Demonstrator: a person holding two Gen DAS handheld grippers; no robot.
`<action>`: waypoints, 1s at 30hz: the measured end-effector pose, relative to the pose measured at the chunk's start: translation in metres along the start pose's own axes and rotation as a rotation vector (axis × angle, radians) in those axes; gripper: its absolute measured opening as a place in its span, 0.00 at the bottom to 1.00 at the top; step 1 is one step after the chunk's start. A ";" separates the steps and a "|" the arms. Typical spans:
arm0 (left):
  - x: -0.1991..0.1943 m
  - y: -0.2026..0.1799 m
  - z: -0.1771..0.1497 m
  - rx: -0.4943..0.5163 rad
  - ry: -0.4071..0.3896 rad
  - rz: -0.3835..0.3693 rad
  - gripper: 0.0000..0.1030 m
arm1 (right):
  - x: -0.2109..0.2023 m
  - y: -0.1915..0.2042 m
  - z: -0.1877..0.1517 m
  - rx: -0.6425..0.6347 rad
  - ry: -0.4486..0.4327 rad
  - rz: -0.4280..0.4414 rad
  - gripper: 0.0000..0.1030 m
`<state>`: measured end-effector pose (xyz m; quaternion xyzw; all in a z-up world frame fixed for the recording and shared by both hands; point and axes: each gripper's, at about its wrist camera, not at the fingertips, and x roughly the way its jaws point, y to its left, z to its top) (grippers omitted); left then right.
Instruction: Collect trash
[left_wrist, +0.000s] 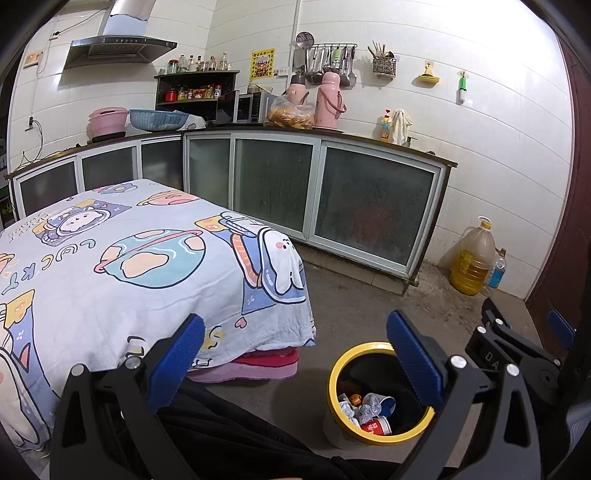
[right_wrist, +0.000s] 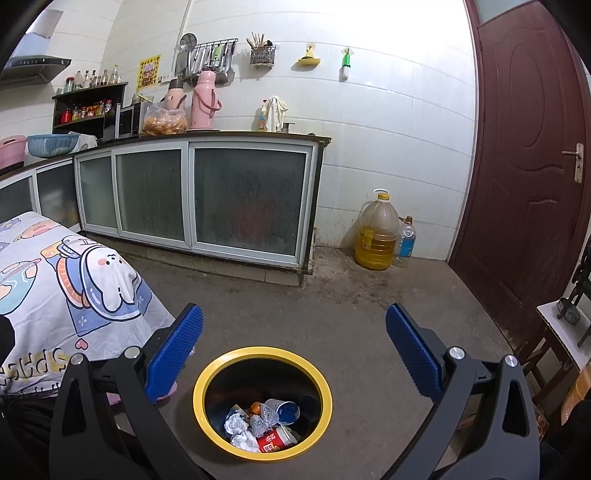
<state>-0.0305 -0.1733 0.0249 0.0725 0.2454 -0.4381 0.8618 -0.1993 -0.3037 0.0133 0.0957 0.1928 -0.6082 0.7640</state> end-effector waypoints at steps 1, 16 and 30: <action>0.000 0.000 -0.001 0.001 0.000 0.000 0.92 | 0.000 0.000 0.000 0.000 0.000 -0.001 0.92; -0.001 -0.001 -0.001 0.011 0.002 -0.009 0.92 | 0.000 -0.001 0.000 0.000 0.002 0.000 0.92; -0.001 -0.002 -0.003 0.015 0.002 -0.012 0.92 | 0.001 -0.002 0.001 0.001 0.002 0.000 0.92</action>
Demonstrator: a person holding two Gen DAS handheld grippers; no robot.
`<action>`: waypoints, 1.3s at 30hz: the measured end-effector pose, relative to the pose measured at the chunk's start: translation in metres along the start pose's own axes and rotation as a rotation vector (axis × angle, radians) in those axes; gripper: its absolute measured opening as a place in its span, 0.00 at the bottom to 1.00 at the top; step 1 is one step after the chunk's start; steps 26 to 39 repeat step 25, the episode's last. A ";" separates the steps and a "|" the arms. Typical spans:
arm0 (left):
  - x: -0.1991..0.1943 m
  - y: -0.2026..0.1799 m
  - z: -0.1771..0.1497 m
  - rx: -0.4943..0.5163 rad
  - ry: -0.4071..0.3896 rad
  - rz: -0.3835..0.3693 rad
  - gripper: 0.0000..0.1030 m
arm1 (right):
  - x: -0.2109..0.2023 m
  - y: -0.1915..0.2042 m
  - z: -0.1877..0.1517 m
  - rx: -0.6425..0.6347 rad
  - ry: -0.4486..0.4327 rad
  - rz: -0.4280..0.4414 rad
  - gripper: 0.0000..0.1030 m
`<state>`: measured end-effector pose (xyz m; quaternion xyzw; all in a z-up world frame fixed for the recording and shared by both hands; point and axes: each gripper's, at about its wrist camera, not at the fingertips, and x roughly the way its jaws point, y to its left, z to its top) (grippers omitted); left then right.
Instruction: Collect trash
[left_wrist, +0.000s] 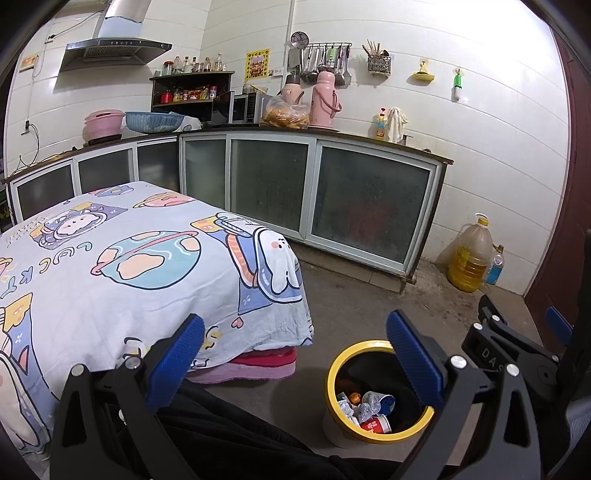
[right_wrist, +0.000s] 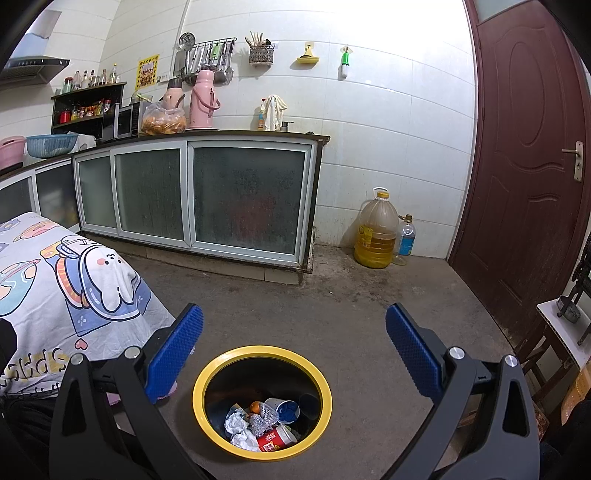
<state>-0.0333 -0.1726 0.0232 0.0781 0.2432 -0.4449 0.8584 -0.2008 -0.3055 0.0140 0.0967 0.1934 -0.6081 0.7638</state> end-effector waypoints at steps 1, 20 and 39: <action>0.000 0.000 0.000 0.000 0.000 0.000 0.92 | 0.000 0.000 -0.001 0.000 0.000 0.000 0.92; -0.001 0.004 -0.001 0.010 0.003 -0.026 0.92 | 0.000 -0.001 0.000 0.002 0.002 -0.001 0.92; 0.000 0.005 0.000 0.009 0.010 -0.027 0.92 | -0.002 -0.001 -0.002 0.002 0.004 -0.001 0.92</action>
